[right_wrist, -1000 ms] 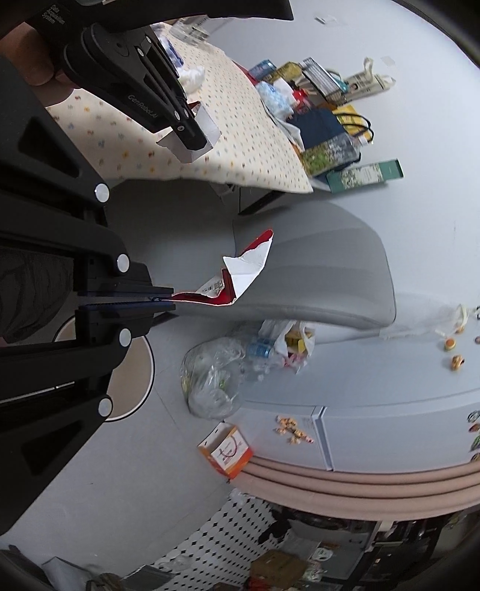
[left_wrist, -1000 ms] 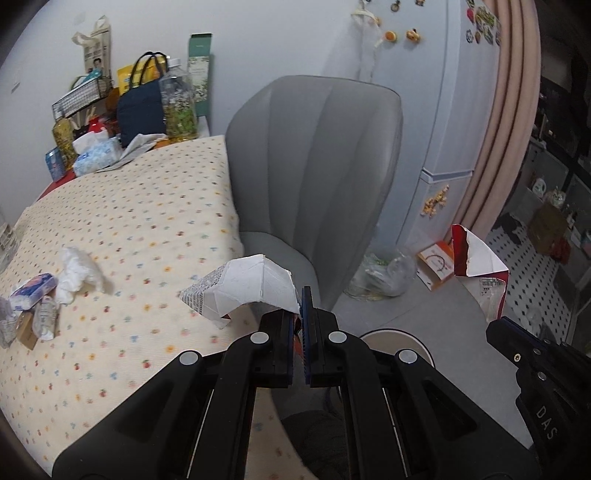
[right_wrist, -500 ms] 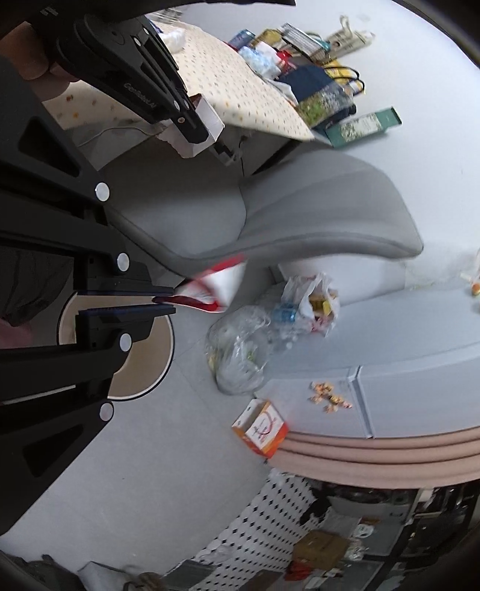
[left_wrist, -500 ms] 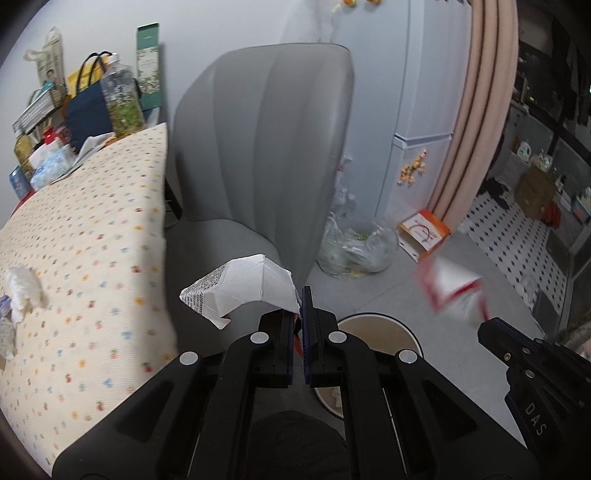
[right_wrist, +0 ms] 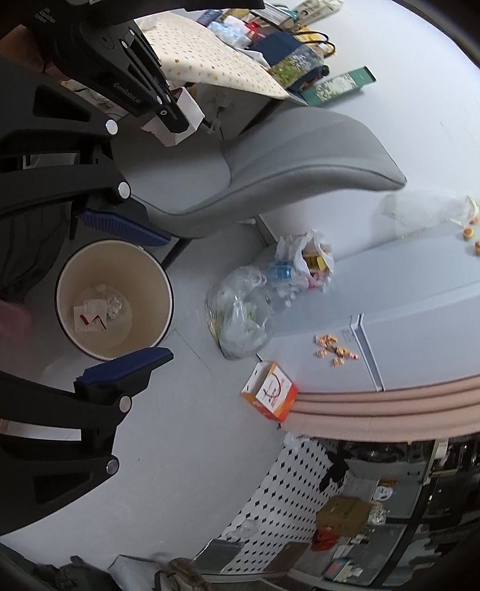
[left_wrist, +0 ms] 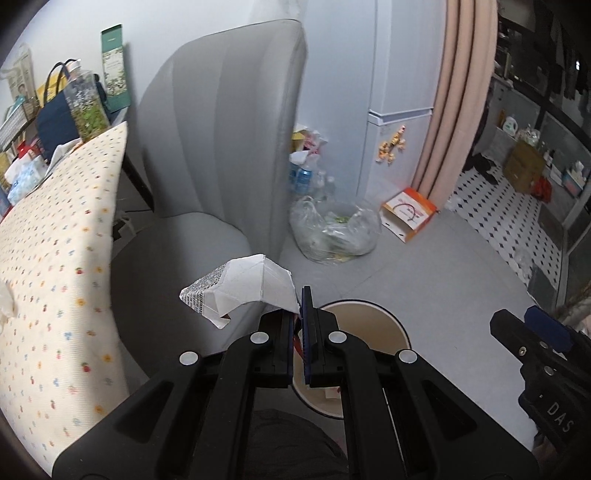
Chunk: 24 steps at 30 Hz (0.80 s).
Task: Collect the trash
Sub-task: 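Open the right gripper over the bin dropping the wrapper while the left drops the white paper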
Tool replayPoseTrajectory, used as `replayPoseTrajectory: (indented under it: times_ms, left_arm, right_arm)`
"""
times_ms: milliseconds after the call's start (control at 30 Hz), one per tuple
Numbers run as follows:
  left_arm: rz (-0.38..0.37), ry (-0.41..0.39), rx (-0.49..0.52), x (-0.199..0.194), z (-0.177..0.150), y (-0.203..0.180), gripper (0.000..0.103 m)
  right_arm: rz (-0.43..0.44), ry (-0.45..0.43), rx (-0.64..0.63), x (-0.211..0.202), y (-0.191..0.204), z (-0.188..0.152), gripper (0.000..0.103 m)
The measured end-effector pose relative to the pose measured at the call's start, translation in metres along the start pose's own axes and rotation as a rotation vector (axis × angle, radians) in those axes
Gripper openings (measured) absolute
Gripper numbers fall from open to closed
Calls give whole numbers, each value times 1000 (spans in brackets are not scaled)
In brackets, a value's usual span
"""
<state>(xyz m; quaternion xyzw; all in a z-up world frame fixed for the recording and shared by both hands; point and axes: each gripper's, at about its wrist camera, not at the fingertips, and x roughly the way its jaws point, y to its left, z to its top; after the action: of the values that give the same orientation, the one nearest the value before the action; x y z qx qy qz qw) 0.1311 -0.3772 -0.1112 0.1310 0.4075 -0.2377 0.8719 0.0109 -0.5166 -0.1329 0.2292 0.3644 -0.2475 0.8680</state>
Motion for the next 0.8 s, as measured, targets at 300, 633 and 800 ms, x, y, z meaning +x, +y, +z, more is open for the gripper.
replayPoseTrajectory:
  times_ms: [300, 633, 800]
  left_arm:
    - [-146, 46, 21, 8, 1, -33, 14]
    - [-194, 27, -26, -5, 0, -23, 53]
    - [-179, 20, -37, -10, -1, -16, 53]
  right_arm:
    - [-56, -28, 62, -13, -36, -1, 67]
    - [-42, -49, 69, -22, -34, -1, 70]
    - [-28, -60, 56, -30, -27, -2, 70]
